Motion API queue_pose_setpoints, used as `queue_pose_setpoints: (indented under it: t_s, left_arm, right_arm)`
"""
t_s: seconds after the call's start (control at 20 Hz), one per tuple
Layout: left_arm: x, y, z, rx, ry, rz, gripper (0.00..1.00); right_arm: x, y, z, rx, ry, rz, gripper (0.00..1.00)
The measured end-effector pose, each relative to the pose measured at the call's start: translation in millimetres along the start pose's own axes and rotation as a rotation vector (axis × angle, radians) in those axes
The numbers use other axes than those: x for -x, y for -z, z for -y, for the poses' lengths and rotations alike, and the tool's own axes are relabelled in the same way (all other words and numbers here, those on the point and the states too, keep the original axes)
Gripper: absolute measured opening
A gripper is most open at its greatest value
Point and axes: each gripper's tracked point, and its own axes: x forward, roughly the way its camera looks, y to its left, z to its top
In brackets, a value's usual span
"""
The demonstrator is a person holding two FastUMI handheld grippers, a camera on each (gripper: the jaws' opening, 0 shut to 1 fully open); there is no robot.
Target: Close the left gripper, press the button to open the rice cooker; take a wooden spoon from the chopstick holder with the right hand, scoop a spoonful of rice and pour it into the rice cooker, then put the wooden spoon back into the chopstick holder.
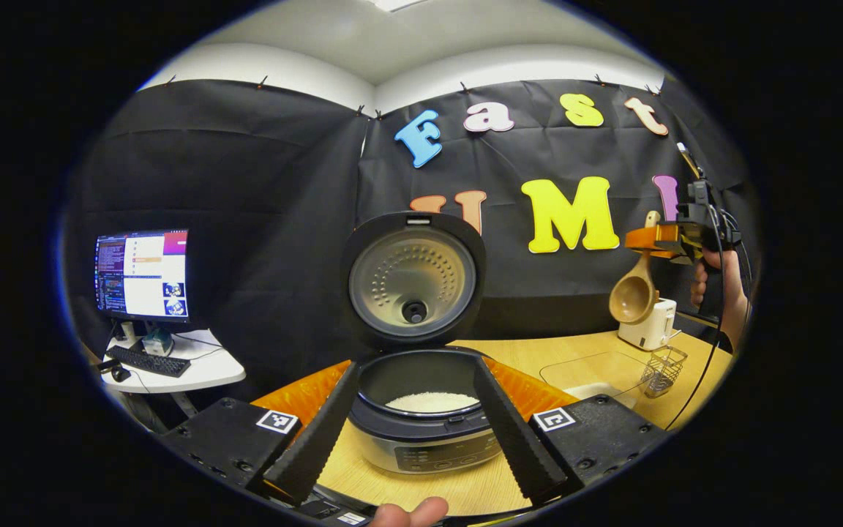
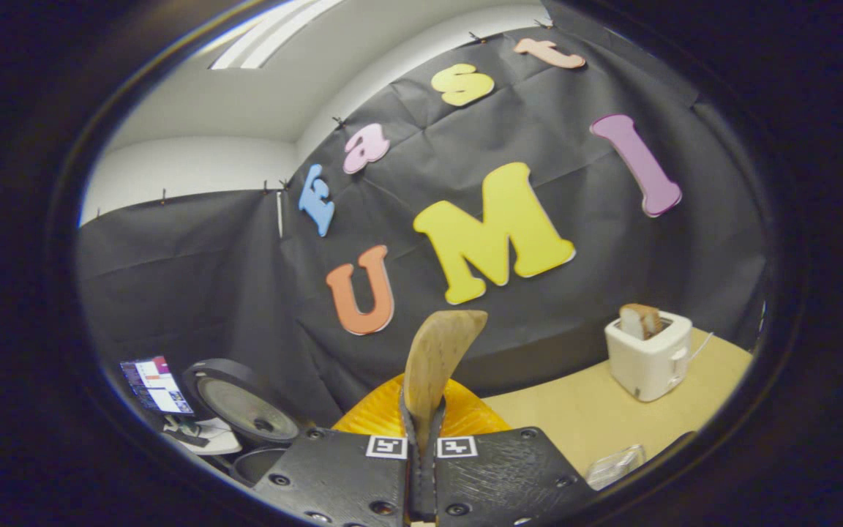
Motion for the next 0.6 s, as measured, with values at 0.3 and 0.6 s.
queue_pose_setpoints:
  t_s: [0.3, 0.6]
  left_arm:
    - [0.8, -3.5, 21.6, 0.004, 0.032, 0.017, 1.0]
    - [2.8, -5.5, 23.1, 0.022, 0.041, 0.022, 1.0]
  right_arm:
    - [27.0, 15.1, 115.8, 0.085, 0.203, -0.009, 0.0]
    - [32.0, 50.0, 154.5, 0.123, 0.275, -0.028, 0.0]
